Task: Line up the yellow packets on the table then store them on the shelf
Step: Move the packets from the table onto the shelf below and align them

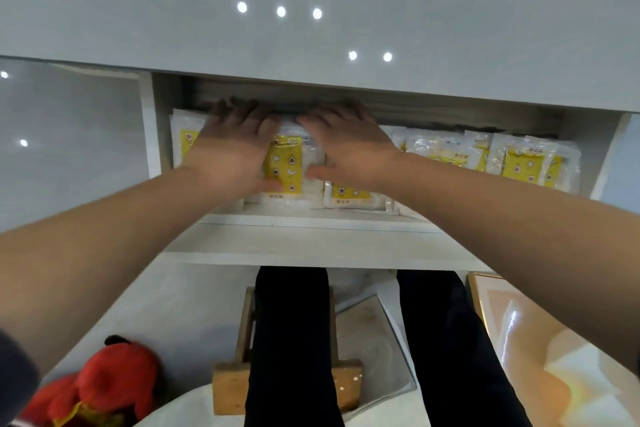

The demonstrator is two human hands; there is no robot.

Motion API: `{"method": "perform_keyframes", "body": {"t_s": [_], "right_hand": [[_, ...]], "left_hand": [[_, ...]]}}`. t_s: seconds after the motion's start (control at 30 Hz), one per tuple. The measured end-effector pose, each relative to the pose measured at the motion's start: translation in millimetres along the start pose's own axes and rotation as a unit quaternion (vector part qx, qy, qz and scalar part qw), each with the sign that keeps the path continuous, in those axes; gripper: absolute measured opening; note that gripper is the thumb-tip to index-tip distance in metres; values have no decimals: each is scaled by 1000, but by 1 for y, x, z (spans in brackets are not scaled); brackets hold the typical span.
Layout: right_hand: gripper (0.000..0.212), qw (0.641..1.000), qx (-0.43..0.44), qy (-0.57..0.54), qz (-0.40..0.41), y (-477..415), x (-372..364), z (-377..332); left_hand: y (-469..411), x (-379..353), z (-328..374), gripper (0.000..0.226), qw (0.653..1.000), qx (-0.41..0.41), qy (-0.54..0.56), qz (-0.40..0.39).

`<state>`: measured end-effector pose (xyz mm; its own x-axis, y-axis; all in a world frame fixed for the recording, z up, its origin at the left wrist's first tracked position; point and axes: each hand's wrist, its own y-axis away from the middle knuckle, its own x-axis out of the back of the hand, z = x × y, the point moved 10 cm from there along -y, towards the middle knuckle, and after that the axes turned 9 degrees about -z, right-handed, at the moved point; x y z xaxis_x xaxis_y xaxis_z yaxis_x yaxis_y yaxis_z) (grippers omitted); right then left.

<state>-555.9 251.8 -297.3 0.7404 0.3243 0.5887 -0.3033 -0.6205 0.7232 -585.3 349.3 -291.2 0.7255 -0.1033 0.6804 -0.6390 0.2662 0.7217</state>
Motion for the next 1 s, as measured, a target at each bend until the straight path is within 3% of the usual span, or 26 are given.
{"method": "perform_keyframes", "body": {"t_s": [0.07, 0.27, 0.4, 0.6, 0.73, 0.83, 1.0], "right_hand": [[84, 1000, -7, -1, -1, 0, 1, 2], [106, 1000, -19, -14, 0, -15, 9, -24], [98, 1000, -15, 3, 4, -29, 6, -40], [95, 1000, -3, 24, 4, -26, -2, -47], [93, 1000, 6, -10, -25, -32, 1, -51], [80, 994, -53, -94, -24, -30, 7, -32], [67, 993, -65, -88, -48, -29, 8, -31]], "left_hand": [[2, 0, -2, 108, 1000, -10, 17, 6], [18, -2, -48, 124, 996, 14, 1, -85], [17, -8, -47, 115, 990, 37, -95, -100], [26, -13, -56, 112, 983, 77, -131, -108], [20, 0, -55, 92, 994, 46, -56, -80], [16, 4, -56, 70, 996, 31, 41, -70], [17, 1, -55, 61, 991, 50, 70, -98]]}}
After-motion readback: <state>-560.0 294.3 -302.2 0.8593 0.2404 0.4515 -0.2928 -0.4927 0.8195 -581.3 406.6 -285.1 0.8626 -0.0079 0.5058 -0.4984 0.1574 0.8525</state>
